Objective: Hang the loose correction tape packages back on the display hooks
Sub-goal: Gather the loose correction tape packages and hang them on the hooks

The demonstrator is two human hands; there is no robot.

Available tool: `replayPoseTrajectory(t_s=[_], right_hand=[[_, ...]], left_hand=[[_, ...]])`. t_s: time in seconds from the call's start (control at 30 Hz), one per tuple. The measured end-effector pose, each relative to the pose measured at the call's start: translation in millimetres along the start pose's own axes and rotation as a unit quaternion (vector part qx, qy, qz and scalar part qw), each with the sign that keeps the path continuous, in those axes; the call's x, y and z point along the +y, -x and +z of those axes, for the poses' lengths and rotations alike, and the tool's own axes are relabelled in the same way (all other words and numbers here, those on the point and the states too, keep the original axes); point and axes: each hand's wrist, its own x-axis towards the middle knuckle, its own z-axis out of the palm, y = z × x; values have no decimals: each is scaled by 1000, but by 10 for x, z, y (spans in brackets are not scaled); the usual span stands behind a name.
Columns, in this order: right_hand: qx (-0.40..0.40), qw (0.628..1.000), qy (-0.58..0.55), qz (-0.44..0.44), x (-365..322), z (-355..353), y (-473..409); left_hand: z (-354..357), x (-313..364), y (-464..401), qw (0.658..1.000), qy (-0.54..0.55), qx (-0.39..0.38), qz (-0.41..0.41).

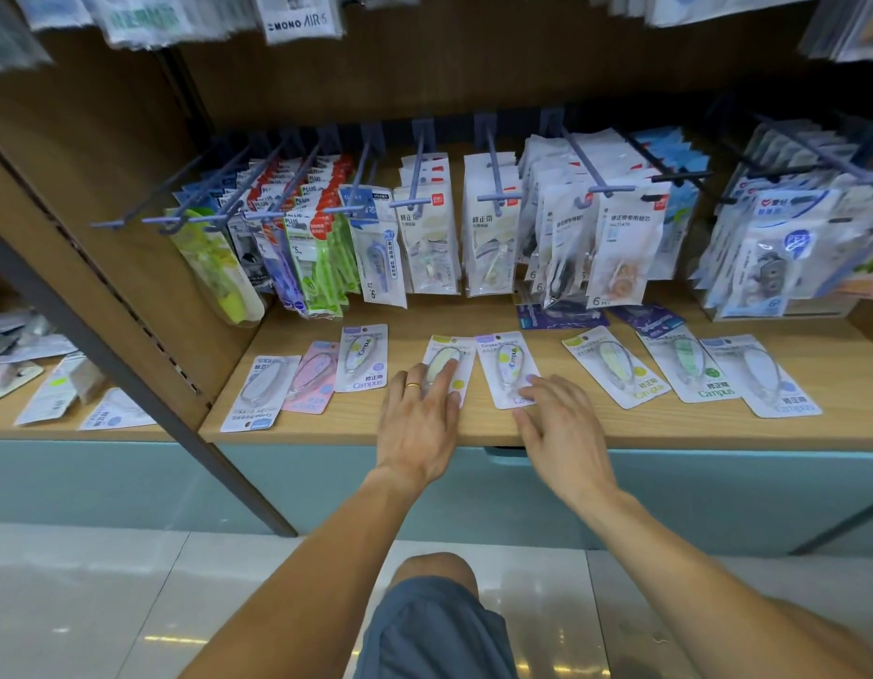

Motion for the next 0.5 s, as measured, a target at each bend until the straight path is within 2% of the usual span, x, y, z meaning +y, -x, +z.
replayPoseTrajectory(t_s=[0.1,0.17,0.3,0.4,0.5], right_hand=[[-18,1000,-13,-20,-54,-45,-53],[-43,999,-9,-31,-68,-78,-19],[-81,993,60,-57,60,-124,144],[-44,993,72,-88,186,-201,226],[17,994,54,-97,248,-292,289]], left_hand=[[6,85,-10,999,-13,-24,21],[26,37,-21,1000,-6,-13,23],[-66,-170,-2,995,-50,29,-81],[-157,-212,130,990,-73,-5,-124],[-160,-224,276,993,-77,25,-83]])
